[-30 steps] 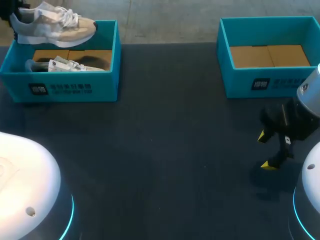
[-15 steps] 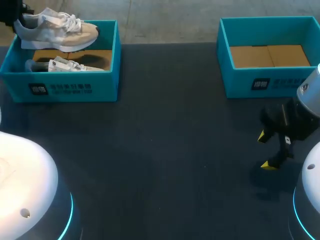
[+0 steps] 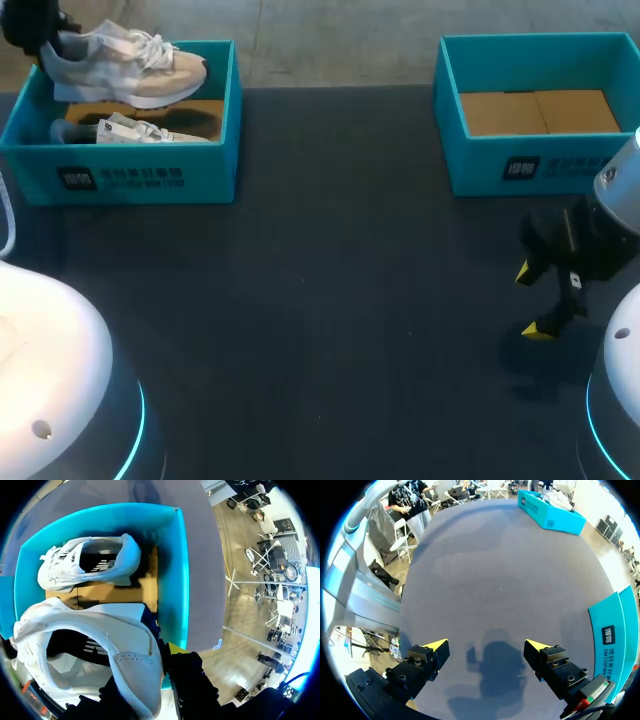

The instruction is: Take the shoe out of the shoebox, open the shoe tongue, remove and reinsert the insole, then place the shoe into the shoebox

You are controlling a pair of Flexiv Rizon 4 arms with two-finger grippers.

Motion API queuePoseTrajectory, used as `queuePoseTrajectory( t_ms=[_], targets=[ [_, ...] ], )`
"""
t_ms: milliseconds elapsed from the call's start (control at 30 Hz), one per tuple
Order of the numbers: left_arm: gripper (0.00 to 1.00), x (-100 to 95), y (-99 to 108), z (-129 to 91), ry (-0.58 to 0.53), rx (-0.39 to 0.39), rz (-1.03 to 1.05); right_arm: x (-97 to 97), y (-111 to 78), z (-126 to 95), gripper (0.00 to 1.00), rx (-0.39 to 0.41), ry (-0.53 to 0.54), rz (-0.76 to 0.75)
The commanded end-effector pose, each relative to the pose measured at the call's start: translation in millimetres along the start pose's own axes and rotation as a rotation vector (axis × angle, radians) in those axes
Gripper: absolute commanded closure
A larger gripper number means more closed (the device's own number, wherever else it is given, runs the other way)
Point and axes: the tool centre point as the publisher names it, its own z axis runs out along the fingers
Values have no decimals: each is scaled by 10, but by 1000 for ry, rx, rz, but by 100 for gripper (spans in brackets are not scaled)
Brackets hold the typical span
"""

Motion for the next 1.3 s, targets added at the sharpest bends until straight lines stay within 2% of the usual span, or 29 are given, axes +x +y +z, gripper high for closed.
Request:
queuePoseTrajectory(
  t_ms=[33,633,1067,1300],
  targets=[
    [100,-22,17,34,12,4,-4,18,-4,-4,0,0,-3,0],
    [100,-90,-40,249,23,37,-18,18,-4,-4,0,0,-3,0],
    [100,-95,136,236,25,14,-50,18,-4,-4,0,0,-3,0],
    [100,-141,168,312,28,16,-46,18,-4,-4,0,0,-3,0]
  ],
)
